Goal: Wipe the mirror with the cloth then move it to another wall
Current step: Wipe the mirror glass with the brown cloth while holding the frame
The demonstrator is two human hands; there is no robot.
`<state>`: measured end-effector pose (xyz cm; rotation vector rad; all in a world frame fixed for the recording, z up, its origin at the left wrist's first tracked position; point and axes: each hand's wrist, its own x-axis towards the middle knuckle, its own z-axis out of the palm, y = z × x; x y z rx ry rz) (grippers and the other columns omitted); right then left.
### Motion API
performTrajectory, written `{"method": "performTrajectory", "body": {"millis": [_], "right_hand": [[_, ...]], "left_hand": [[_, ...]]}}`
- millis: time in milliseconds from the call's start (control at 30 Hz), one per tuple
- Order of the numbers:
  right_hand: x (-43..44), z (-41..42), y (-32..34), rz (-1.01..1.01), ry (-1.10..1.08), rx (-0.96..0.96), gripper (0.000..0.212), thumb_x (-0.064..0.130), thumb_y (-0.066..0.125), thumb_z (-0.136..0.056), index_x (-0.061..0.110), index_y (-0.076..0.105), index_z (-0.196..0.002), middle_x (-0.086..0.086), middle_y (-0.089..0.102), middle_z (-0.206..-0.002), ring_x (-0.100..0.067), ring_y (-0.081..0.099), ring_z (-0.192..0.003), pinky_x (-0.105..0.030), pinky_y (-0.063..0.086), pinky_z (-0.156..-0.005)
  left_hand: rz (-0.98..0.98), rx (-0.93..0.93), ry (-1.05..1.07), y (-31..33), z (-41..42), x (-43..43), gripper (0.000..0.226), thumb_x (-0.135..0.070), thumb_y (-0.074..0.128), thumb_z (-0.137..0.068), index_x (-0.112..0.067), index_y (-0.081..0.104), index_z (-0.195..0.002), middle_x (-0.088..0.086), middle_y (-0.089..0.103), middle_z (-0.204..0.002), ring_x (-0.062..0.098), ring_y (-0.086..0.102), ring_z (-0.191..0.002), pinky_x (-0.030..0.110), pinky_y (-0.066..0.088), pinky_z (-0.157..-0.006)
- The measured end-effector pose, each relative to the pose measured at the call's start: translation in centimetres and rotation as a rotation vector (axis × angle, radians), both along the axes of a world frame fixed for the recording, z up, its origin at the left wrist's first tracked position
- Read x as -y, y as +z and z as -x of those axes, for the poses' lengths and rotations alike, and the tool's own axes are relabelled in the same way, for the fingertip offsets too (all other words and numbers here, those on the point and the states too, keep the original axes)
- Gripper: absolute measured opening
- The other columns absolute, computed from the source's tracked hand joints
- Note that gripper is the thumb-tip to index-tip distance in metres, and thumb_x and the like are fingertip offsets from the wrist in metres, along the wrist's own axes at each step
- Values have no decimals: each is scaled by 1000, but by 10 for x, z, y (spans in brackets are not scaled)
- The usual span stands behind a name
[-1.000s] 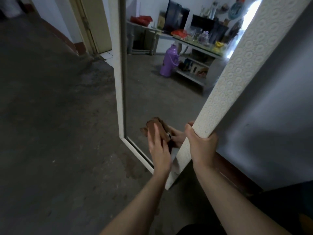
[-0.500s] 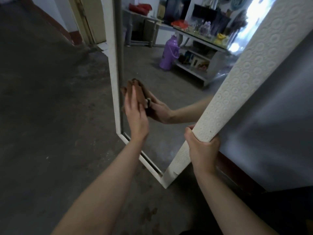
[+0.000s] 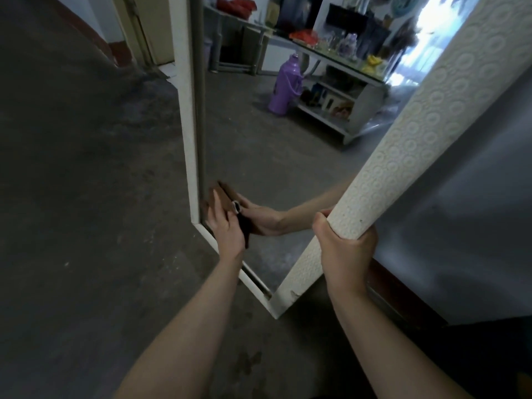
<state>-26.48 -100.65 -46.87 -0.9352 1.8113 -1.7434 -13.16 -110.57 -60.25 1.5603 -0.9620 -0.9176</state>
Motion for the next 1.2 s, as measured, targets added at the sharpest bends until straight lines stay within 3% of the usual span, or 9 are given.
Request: {"method": "performTrajectory", "body": {"millis": [133,233,367,433,533,700,967,1067,1200], "right_hand": [[-1,-2,1,-3,-5,-28,16,1,71,-70,1,57,-62,3,56,-58,-6,54,-52,-25,43,-53],[-1,-4,1,-8,-8,-9,19,6,70,-70,-5,55,-63,2,54,-57,-7,52,-50,-28,42,-52],[-5,-3,0,-29,24,41,7,8,72,-72,3,67,-74,9,64,-62,1,61,-57,-16,45,-56],[-13,-7,-13,-91,91,112,17,12,75,-74,12,69,-90,9,71,-79,2,67,-75,-12,50,-66],[-17,-9,-35,-183,79,75,29,17,76,-71,8,67,-98,-4,71,-94,-9,68,-87,-24,55,-78],[-11,-5,-43,-180,97,56,24,10,73,-69,2,65,-91,-7,68,-87,-4,65,-73,-10,47,-61],[-6,-7,-46,-114,88,-35,13,-4,69,-71,-5,63,-82,-9,65,-78,1,61,-65,-5,42,-60],[-5,-7,-46,-102,104,-48,11,-4,69,-72,-6,63,-80,-14,66,-79,-4,62,-66,-7,44,-61],[-4,-7,-47,-100,101,-55,12,-2,69,-71,-7,60,-78,-18,63,-76,-11,61,-66,-11,46,-61]], "left_hand": [[-39,-20,-76,-19,25,-54,56,-17,38,-101,-37,16,-148,-1,5,-162,0,-2,-141,33,5,-121],[-65,-44,-138,-14,41,-87,60,-16,38,-100,-58,11,-134,-5,1,-162,-5,-2,-139,34,5,-122],[71,52,-335,1,54,-129,55,-29,31,-101,-61,5,-136,-17,-7,-159,-25,-7,-133,23,3,-117],[219,105,-400,6,56,-141,53,-30,32,-102,-56,10,-142,-15,-6,-160,-15,-5,-141,17,2,-117],[340,119,-378,13,54,-128,56,-19,34,-103,-52,16,-145,-11,-1,-161,-6,1,-145,16,9,-119],[328,89,-200,25,37,-62,61,-12,37,-95,-49,25,-142,-11,6,-159,10,14,-148,39,20,-121],[328,212,1,11,-26,35,49,-4,38,-96,-14,36,-145,17,26,-152,15,23,-140,-2,9,-105],[322,221,42,-12,-37,47,47,-3,40,-96,-7,37,-143,22,32,-146,29,31,-138,-3,12,-104],[219,182,96,-35,-39,53,50,-6,39,-92,-7,39,-142,21,35,-143,24,36,-132,7,18,-105]]}}
